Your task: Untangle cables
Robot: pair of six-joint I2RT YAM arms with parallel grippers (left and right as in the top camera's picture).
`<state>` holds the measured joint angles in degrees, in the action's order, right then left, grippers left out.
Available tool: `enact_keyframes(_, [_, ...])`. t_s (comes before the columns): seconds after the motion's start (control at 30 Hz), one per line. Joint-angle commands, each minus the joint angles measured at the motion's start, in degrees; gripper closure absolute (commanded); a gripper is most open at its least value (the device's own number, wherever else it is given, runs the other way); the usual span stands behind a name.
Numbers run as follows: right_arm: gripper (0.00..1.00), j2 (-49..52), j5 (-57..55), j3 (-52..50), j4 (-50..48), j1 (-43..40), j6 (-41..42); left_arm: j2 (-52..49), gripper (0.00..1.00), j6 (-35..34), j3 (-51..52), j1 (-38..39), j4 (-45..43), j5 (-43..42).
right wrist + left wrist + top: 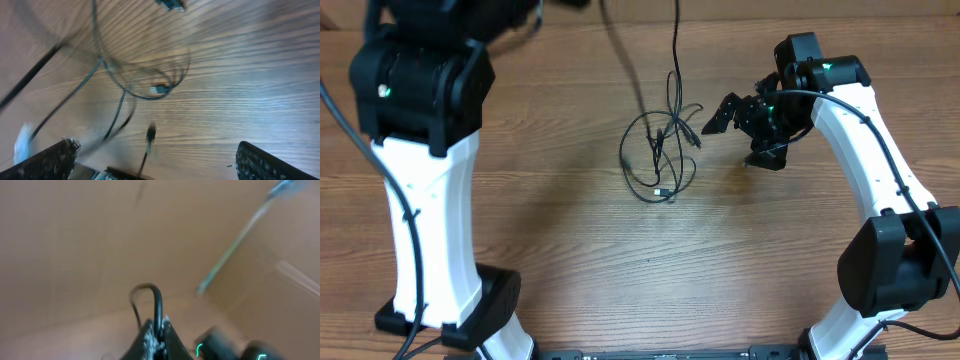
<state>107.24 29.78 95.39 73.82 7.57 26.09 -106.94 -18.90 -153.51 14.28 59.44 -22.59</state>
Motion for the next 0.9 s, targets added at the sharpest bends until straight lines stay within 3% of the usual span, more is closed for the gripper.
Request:
enact_keyframes(0.0, [0.00,-0.83,11.56,1.33,-0.52,-0.13,-3.28,-1.44,0.96,1.95,-0.15,0.33,0.13,5.38])
enact_keyframes(0.1, [0.00,-0.83,23.15,1.33,-2.91,-0.13,-5.62,-1.44,0.96,1.40,0.04,0.44,0.81,5.88])
enact_keyframes(0.23, [0.00,-0.83,25.99,1.33,-9.20,0.98,-4.92,-1.42,0.96,-8.81,0.02,0.48,2.03,4.11])
enact_keyframes(0.3, [0.00,-0.83,22.77,1.33,-12.66,2.27,-3.63,-1.38,0.96,-11.91,0.02,0.48,0.48,-1.38])
enact_keyframes(0.4, [0.00,-0.83,6.16,1.33,-18.78,5.44,9.16,-1.33,0.96,-18.75,0.02,0.24,-3.58,-12.63])
enact_keyframes(0.47, [0.00,-0.83,-2.36,1.33,-20.13,6.75,15.91,-1.27,0.96,-21.55,0.00,0.09,-4.96,-15.02])
enact_keyframes(0.63, [0.00,-0.72,-11.08,1.31,-22.53,8.94,17.44,-1.16,0.96,-24.04,-0.02,-0.26,-8.57,-16.04])
enact_keyframes(0.73, [0.00,-0.59,-16.20,0.85,-21.97,9.84,17.42,-0.79,0.96,-27.39,-0.04,-1.11,-15.13,-19.69])
enact_keyframes(0.87, [0.02,-0.59,-22.99,-1.46,-18.69,9.46,17.42,1.03,0.96,-33.73,-0.04,-7.96,-24.26,-20.50])
